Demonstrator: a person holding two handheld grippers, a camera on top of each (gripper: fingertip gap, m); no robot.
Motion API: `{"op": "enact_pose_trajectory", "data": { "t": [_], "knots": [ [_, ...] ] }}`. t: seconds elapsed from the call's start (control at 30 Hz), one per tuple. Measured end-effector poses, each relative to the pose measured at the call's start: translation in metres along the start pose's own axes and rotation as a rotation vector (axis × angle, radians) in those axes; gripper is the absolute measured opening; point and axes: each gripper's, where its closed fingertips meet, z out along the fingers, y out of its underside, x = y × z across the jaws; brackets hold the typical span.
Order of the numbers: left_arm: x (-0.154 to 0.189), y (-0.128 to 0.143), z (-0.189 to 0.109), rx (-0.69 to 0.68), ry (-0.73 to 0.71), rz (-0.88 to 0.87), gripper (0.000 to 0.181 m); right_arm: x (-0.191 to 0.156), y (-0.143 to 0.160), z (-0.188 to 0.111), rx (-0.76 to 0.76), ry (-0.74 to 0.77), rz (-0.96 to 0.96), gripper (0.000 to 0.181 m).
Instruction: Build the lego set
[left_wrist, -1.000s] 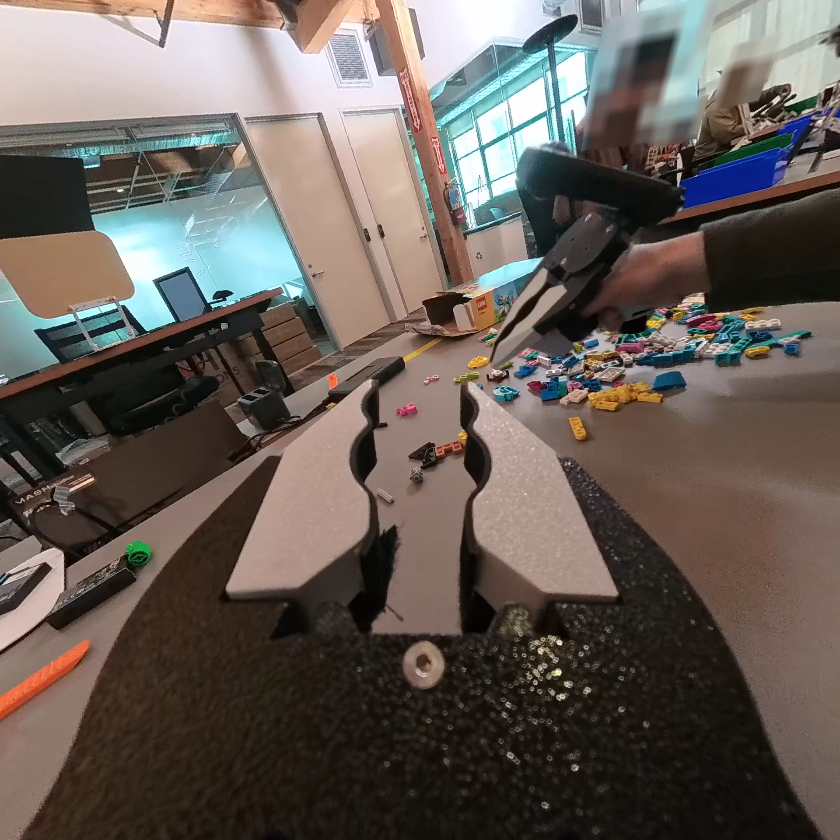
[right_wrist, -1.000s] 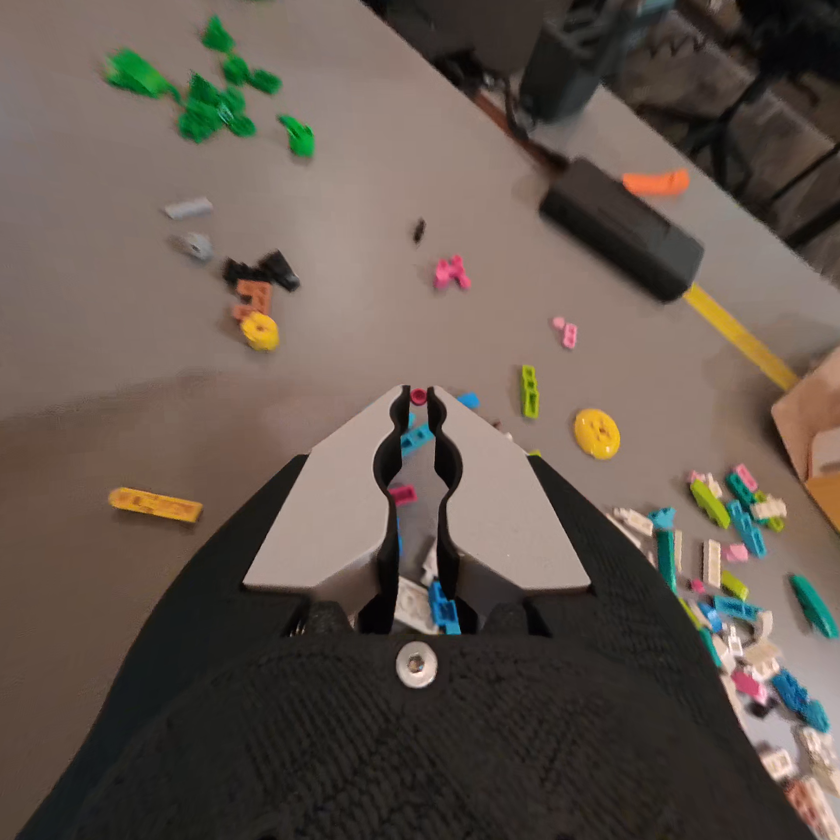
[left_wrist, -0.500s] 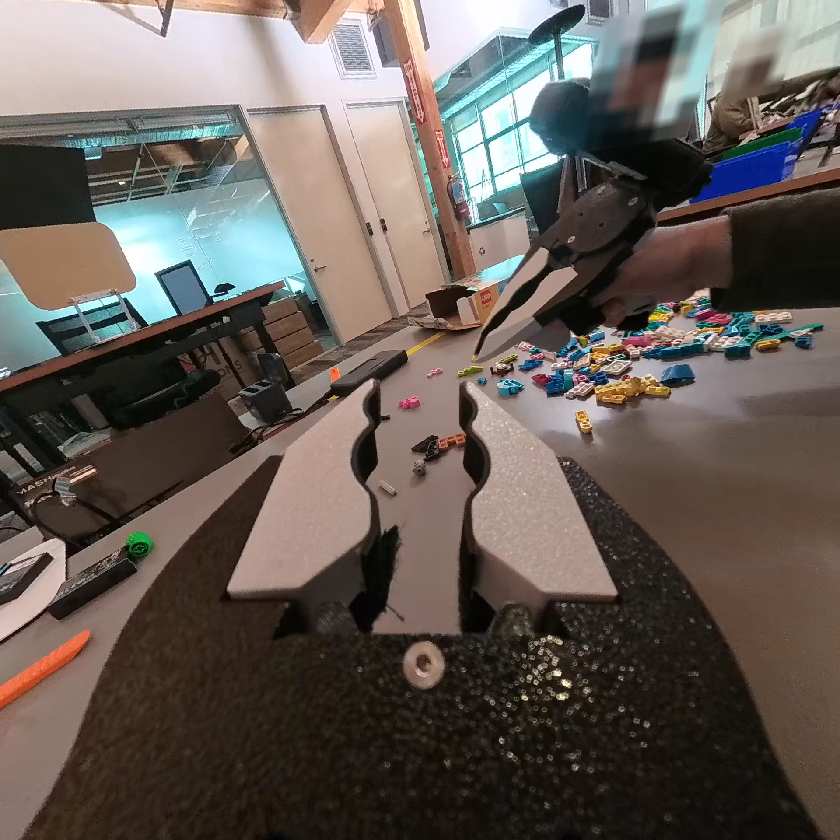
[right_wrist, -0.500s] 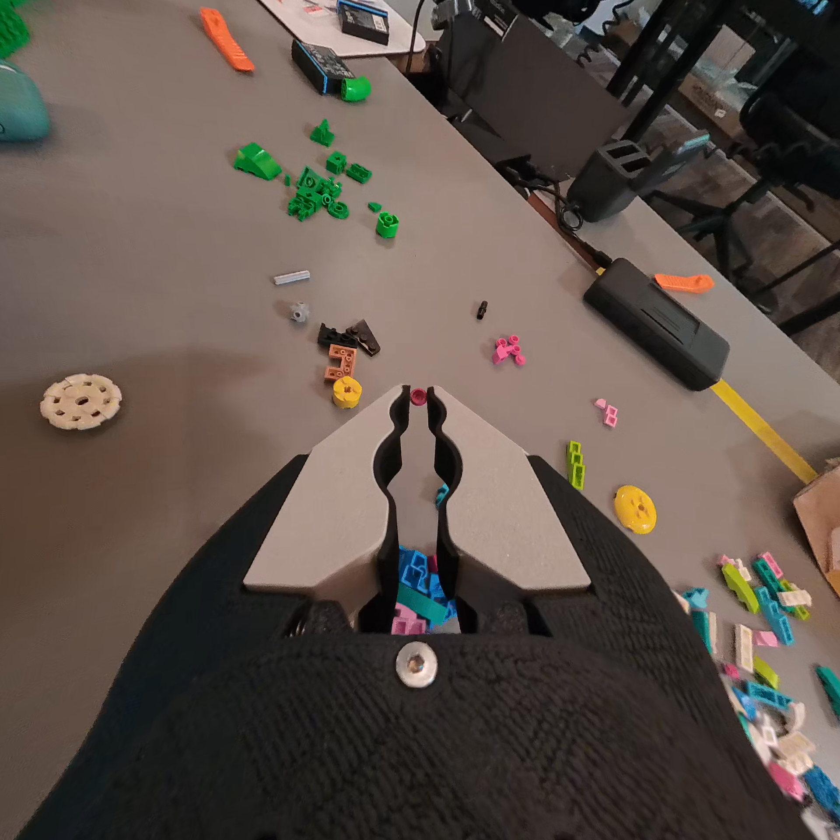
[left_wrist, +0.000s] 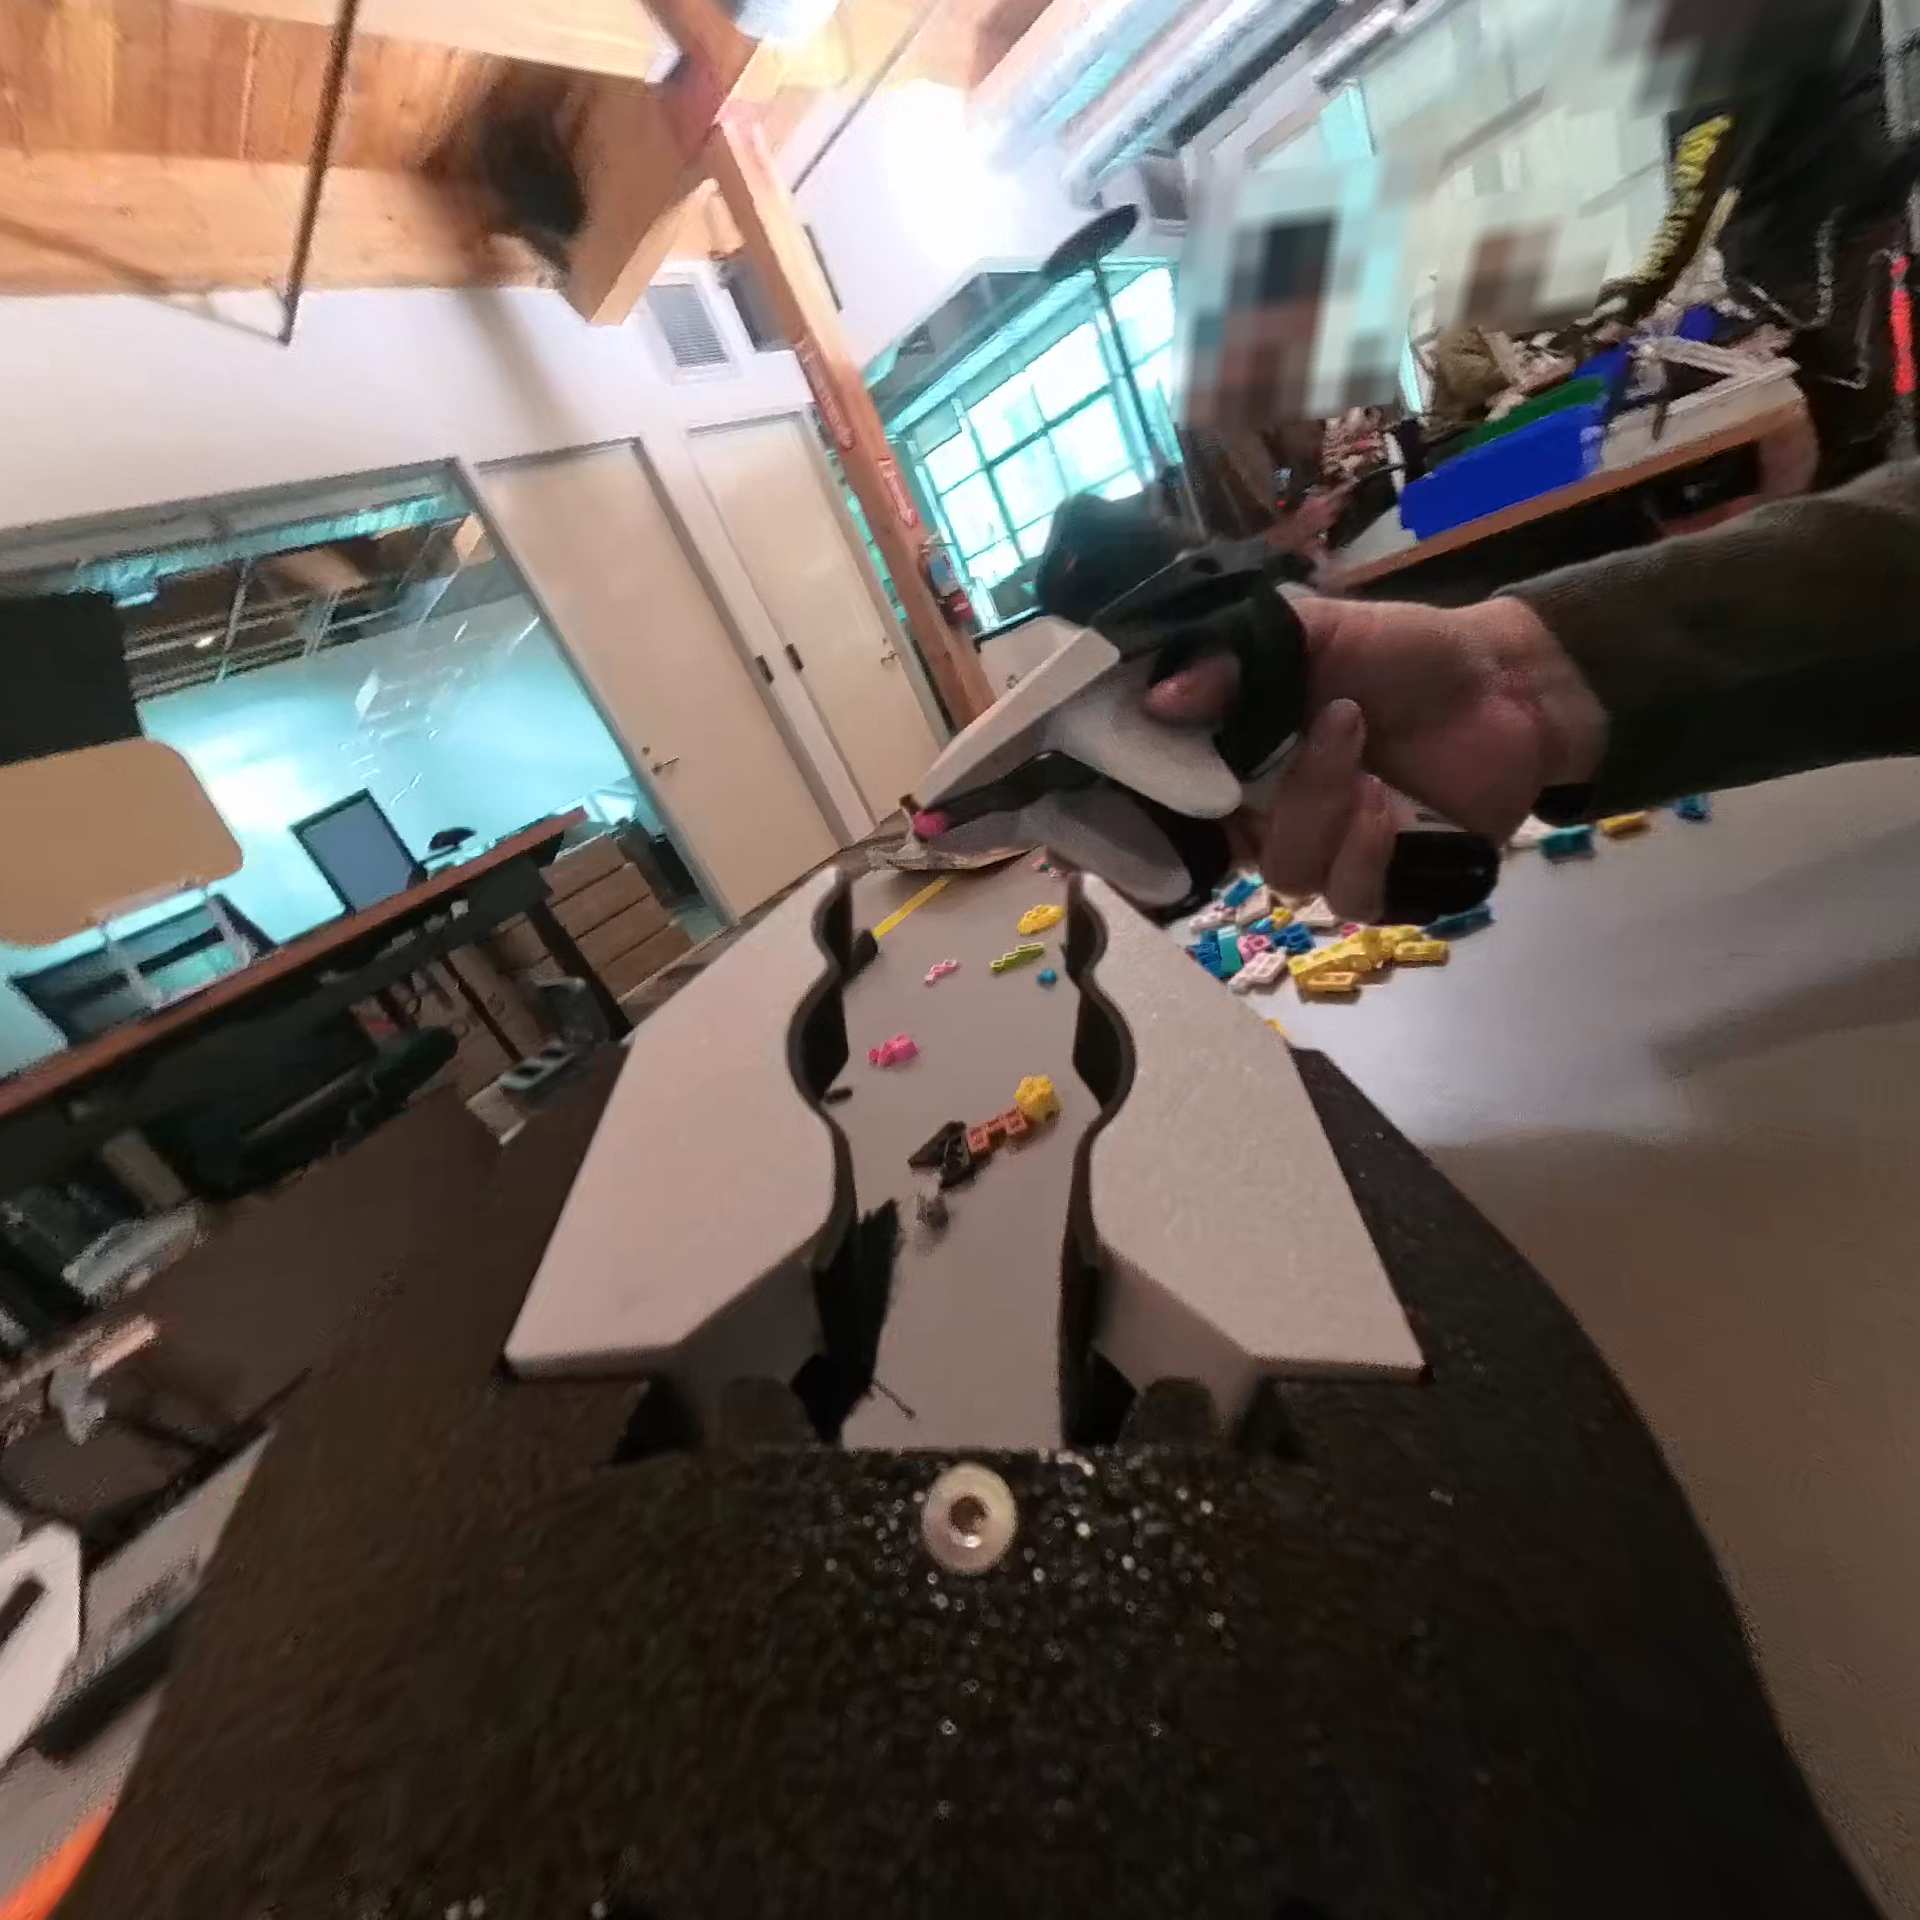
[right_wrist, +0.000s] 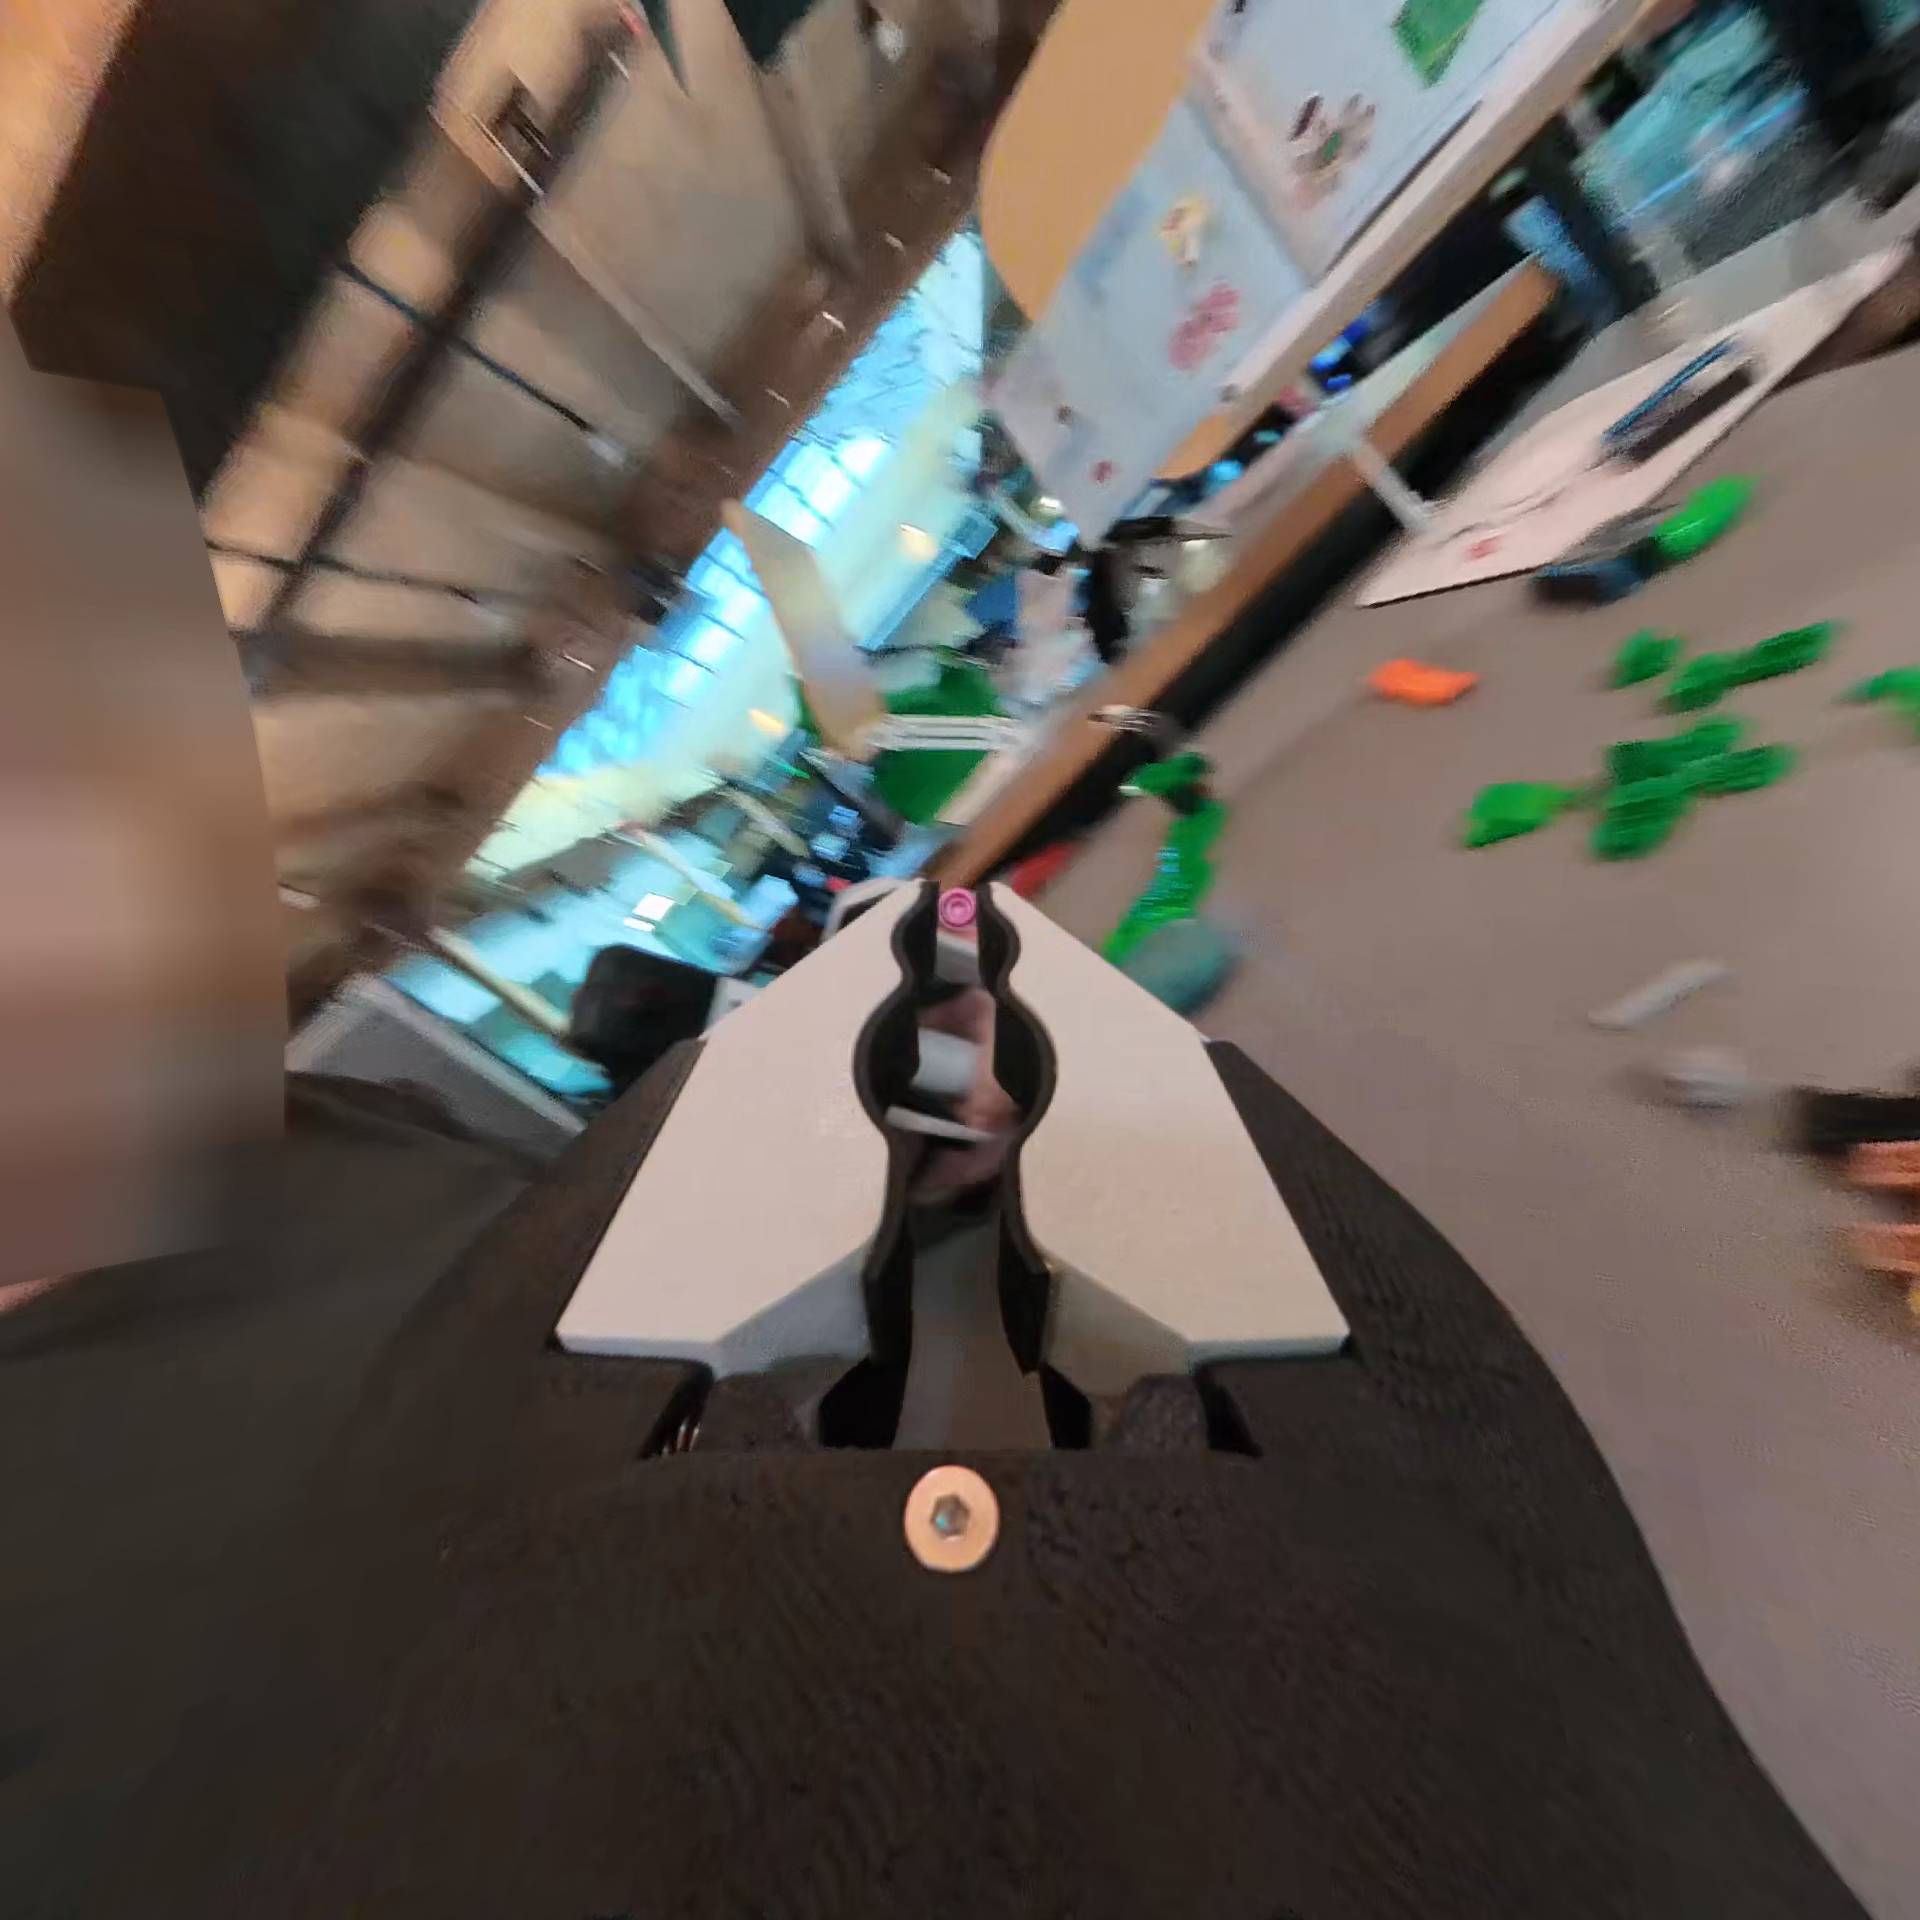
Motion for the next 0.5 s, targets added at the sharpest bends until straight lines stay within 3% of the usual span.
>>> {"op": "enact_pose_trajectory", "data": {
  "t": [0.2,0.5],
  "knots": [
    [-0.005,-0.01,0.027,-0.009,0.043,0.012,0.033,-0.01,0.002,0.002,0.042,-0.182,0.279,0.006],
    [-0.005,0.0,0.031,-0.056,-0.027,0.127,0.005,-0.008,0.012,0.007,0.041,-0.202,0.362,0.006]
  ]
}}
